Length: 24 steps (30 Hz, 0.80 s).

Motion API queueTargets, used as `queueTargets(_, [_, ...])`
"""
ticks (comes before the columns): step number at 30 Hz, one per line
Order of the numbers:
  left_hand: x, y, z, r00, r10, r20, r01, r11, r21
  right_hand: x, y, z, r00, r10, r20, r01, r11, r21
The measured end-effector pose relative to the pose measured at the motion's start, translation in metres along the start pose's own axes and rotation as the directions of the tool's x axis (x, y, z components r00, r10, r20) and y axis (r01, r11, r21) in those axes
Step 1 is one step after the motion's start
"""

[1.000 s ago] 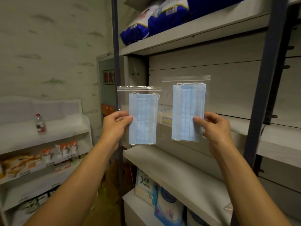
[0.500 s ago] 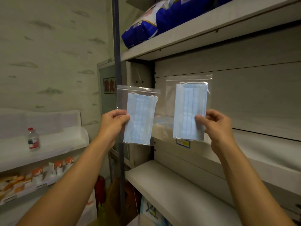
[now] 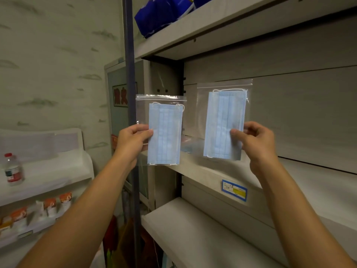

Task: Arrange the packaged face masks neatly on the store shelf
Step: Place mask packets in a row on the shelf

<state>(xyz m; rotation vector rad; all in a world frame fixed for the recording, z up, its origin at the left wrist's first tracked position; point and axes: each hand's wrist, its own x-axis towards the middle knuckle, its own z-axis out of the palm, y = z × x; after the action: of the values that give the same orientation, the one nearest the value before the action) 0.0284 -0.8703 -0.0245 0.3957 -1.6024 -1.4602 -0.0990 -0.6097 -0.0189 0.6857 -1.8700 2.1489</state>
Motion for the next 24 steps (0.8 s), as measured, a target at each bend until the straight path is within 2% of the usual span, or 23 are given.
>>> queueTargets(6, [0.045,-0.019,0.011,0.998,-0.020,0.056,0.020,1.000,0.000,0.019,0.011,0.018,0.999,0.013,-0.049,-0.014,1.000,-0.022])
queueTargets(13, [0.110,-0.044,0.026,0.973,-0.077,0.220,0.089,0.995,-0.042,0.036,0.014,0.043,0.990,-0.022,-0.140,0.018,0.999,-0.032])
queueTargets(21, [0.188,-0.079,0.056,0.877,-0.166,0.451,0.228,0.970,-0.086,0.055,0.026,0.081,0.956,-0.036,-0.293,0.018,0.998,-0.064])
queueTargets(24, [0.214,-0.098,0.075,0.837,-0.173,0.519,0.228,0.973,-0.044,0.059,0.033,0.087,0.940,-0.038,-0.340,0.012,0.997,-0.079])
